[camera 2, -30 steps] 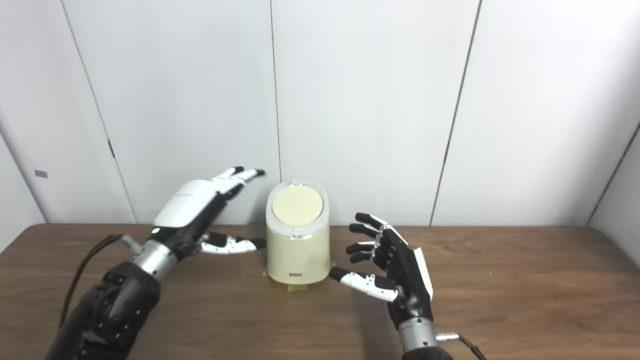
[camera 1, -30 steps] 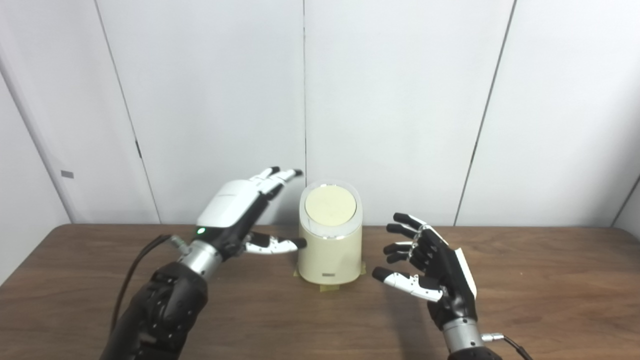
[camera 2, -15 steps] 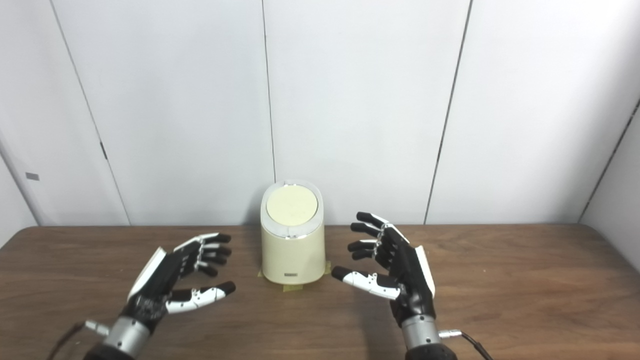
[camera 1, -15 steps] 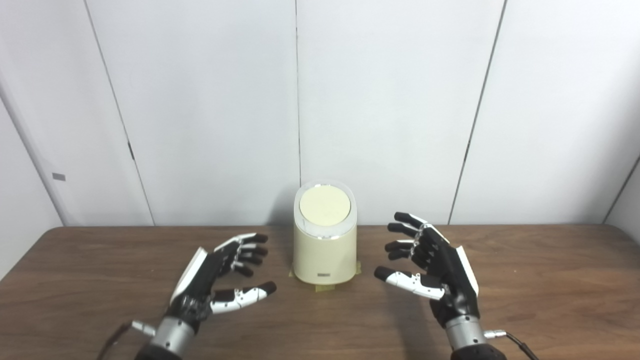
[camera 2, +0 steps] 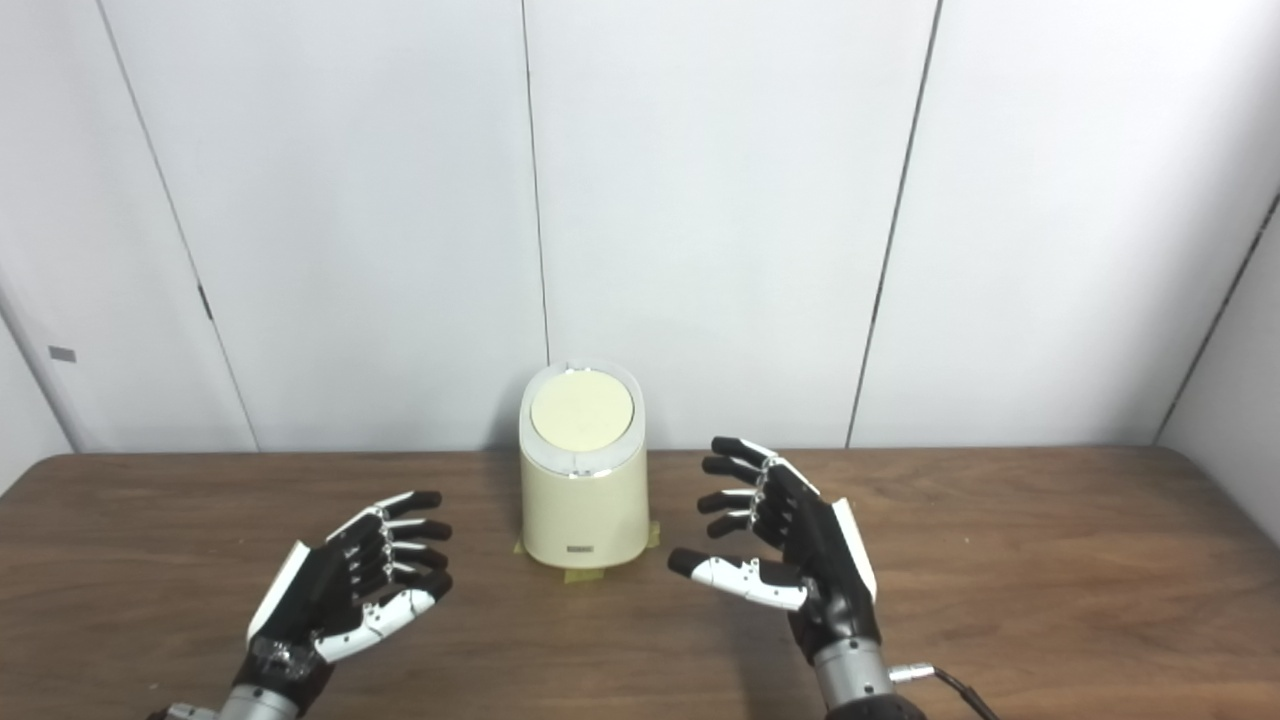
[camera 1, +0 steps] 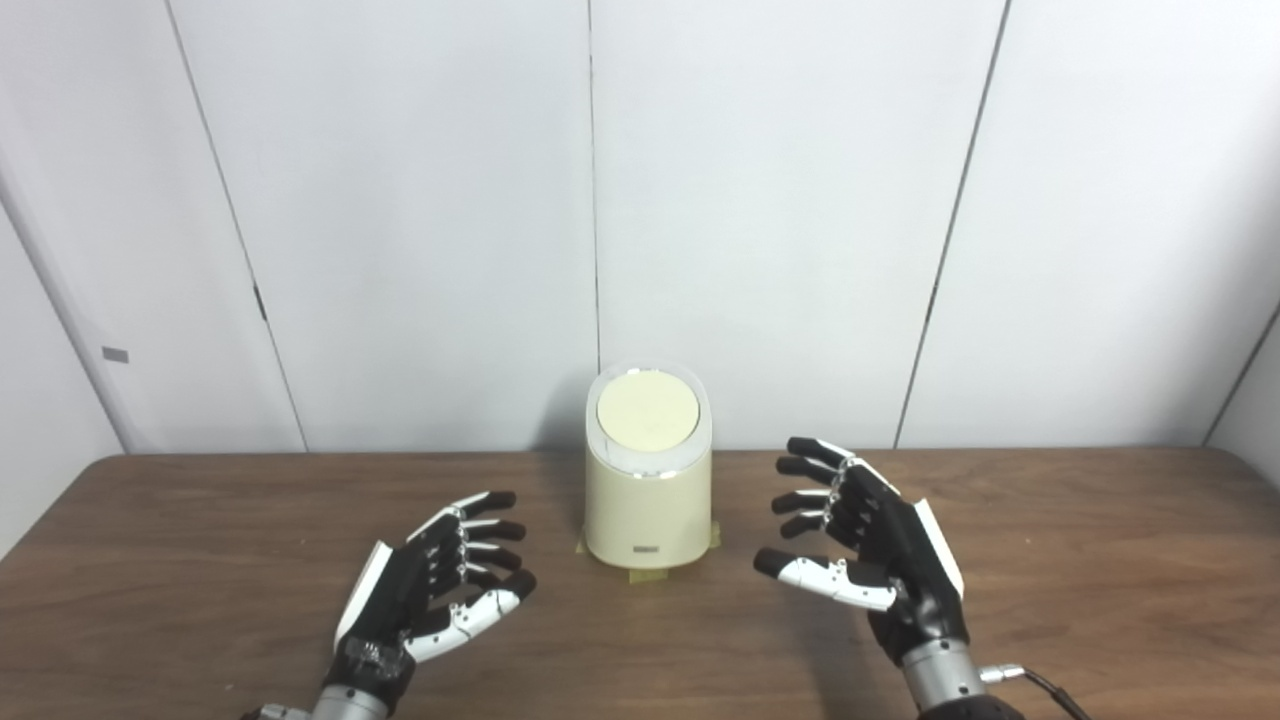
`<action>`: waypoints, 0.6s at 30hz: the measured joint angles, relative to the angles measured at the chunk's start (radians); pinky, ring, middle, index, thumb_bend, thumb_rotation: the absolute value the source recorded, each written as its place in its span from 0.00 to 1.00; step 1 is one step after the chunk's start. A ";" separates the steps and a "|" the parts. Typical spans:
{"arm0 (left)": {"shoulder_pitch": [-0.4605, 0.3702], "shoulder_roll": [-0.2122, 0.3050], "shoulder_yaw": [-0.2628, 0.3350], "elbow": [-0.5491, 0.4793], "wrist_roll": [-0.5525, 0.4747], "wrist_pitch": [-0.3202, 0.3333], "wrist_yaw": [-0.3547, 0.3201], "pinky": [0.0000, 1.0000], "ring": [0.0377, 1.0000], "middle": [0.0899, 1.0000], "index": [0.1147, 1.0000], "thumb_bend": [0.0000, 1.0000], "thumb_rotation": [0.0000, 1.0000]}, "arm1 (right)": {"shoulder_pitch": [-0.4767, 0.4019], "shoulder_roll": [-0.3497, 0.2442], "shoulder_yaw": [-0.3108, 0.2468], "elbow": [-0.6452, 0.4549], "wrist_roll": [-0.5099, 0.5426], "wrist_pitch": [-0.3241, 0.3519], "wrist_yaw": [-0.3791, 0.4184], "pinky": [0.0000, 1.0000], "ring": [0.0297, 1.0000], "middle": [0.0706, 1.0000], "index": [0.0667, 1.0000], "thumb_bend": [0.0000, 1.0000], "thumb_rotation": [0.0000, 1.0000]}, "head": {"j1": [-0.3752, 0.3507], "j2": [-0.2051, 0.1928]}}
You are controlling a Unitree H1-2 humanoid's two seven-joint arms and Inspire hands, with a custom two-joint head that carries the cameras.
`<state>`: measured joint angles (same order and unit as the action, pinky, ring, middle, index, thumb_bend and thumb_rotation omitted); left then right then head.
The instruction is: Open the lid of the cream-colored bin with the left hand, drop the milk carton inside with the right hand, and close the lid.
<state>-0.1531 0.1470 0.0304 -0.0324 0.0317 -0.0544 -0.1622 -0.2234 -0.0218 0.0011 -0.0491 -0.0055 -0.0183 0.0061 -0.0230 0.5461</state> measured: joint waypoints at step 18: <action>-0.002 0.000 0.000 -0.007 0.001 0.003 0.008 0.60 0.70 0.76 0.76 0.70 0.26 | -0.009 -0.009 -0.001 0.041 0.011 0.002 0.007 0.48 0.59 0.71 0.71 0.76 0.11 | 0.025 -0.021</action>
<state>-0.1554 0.1469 0.0303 -0.0394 0.0328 -0.0512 -0.1546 -0.2323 -0.0308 0.0001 -0.0081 0.0051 -0.0163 0.0129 0.0015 0.5246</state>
